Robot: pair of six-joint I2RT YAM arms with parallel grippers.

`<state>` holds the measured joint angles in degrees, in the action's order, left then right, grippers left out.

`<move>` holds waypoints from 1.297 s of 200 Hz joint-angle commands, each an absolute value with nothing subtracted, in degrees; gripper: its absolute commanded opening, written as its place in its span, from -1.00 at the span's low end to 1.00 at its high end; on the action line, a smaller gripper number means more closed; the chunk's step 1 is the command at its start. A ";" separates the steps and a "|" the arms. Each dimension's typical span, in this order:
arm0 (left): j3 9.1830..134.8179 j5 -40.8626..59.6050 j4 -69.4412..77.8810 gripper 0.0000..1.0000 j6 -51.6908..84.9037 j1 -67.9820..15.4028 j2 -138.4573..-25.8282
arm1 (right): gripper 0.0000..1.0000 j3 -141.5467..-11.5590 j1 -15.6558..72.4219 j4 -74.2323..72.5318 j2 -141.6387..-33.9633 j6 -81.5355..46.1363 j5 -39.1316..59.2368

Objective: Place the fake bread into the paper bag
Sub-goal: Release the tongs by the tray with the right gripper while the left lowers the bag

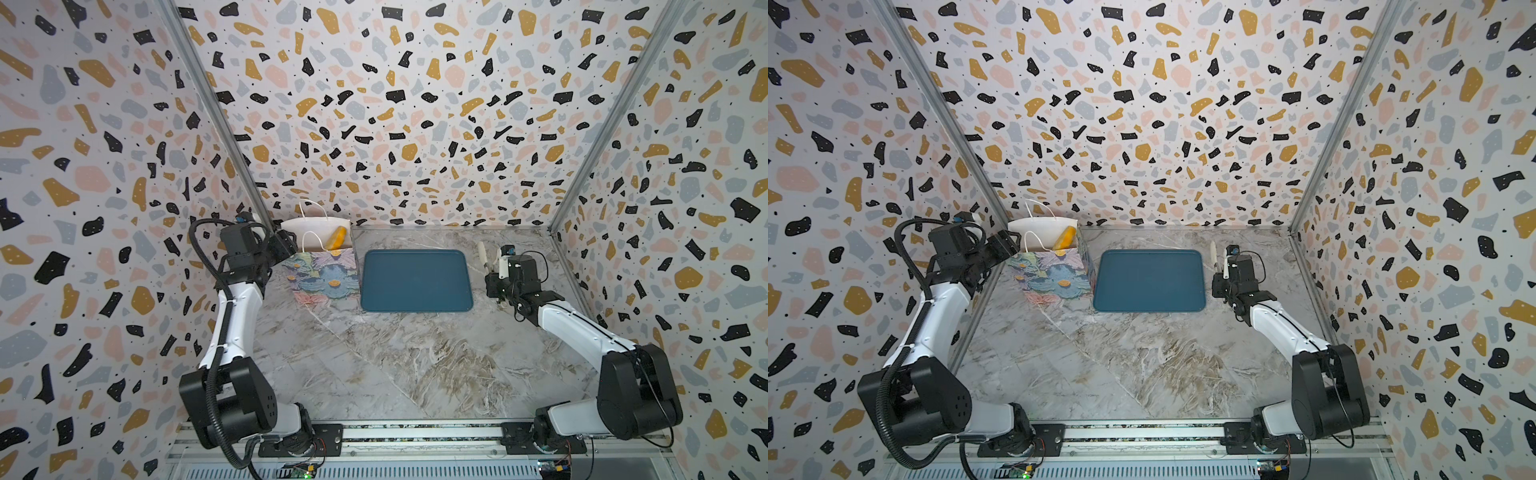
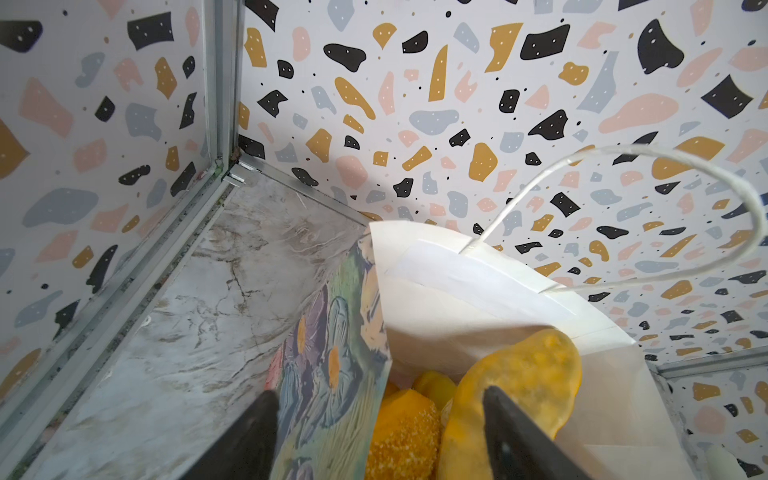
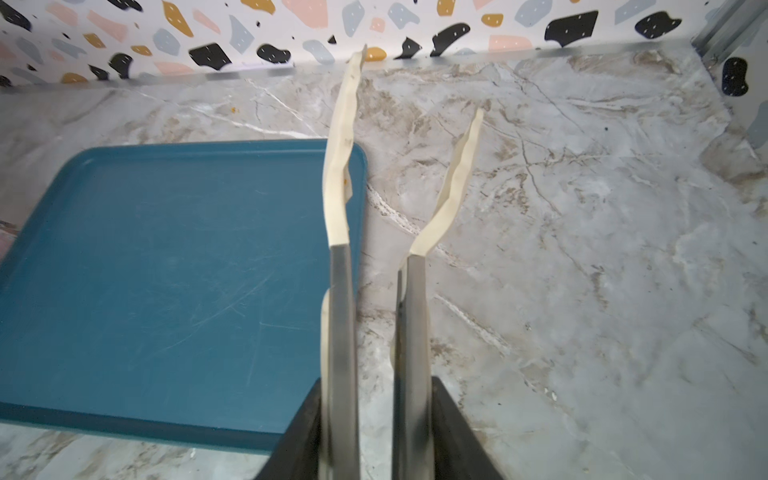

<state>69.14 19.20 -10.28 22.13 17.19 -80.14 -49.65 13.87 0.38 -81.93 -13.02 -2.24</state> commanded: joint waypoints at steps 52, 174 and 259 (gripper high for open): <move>69.74 12.34 -10.52 0.99 22.14 19.24 -75.78 | -0.21 -54.29 11.64 -0.44 -91.01 -8.81 -5.12; 68.80 9.03 -9.90 0.99 23.12 19.59 -74.97 | -0.15 -57.95 7.48 -2.78 -100.33 -7.58 -5.89; 67.94 7.80 -8.25 0.99 23.82 19.56 -73.85 | 0.21 -58.86 7.33 -1.75 -103.13 -7.30 -7.82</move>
<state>67.96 8.69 -10.33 23.42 19.29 -74.96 -57.60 7.60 -2.42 -104.20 -7.03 -6.63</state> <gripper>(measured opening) 0.996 0.587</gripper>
